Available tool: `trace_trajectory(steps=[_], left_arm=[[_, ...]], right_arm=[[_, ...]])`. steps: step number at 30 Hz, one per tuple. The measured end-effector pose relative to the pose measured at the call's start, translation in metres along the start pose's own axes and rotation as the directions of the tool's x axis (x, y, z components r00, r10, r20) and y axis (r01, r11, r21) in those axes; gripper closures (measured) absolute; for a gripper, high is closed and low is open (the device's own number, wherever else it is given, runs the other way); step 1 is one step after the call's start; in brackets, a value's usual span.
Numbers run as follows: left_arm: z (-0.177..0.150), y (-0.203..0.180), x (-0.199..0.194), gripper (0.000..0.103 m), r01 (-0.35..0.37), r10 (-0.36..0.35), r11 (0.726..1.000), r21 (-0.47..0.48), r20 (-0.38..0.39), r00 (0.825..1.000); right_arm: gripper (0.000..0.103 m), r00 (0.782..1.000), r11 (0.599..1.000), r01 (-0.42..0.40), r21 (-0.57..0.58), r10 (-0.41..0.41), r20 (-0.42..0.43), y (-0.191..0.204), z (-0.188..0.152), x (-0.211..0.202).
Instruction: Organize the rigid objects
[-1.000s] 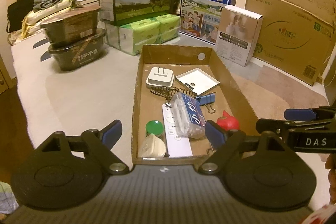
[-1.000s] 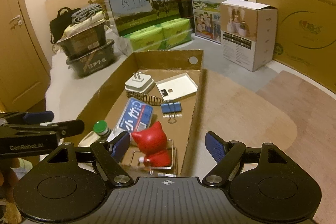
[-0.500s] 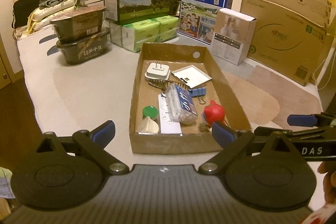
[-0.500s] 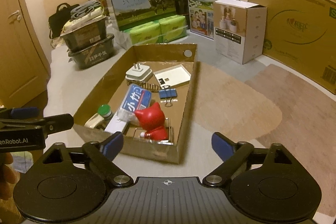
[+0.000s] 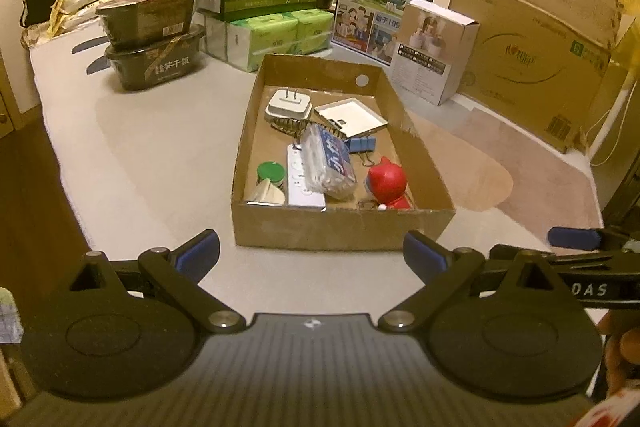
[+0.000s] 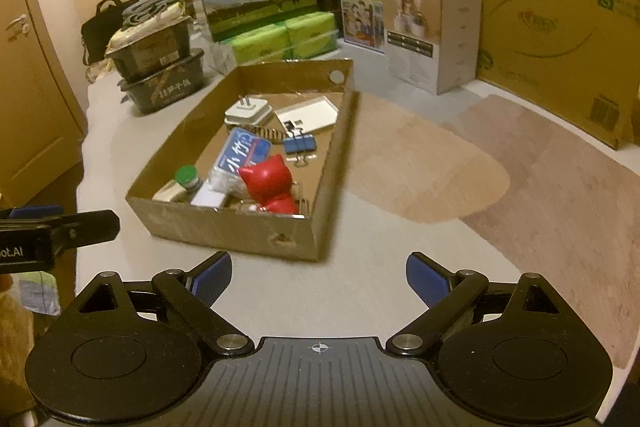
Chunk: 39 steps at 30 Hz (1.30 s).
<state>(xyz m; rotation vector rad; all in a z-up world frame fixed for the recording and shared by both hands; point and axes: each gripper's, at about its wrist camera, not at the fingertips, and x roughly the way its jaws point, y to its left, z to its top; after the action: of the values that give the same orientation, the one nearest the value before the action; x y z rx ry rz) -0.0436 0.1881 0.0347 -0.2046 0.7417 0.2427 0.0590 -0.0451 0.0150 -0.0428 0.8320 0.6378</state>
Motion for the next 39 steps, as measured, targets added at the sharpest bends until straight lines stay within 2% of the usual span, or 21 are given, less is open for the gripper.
trace_trajectory(steps=[17, 39], left_arm=[[-0.014, -0.023, 0.003, 0.005, -0.016, 0.016, 0.999, 0.030, -0.022, 1.000], [-0.023, -0.031, 0.009, 0.005, -0.011, 0.012, 1.000, 0.019, -0.048, 0.999]], right_arm=[[0.010, 1.000, 0.999, 0.025, 0.022, -0.025, 0.001, -0.008, -0.009, -0.010], [0.010, 0.999, 0.998, 0.042, 0.042, -0.042, -0.007, -0.016, -0.013, -0.011]])
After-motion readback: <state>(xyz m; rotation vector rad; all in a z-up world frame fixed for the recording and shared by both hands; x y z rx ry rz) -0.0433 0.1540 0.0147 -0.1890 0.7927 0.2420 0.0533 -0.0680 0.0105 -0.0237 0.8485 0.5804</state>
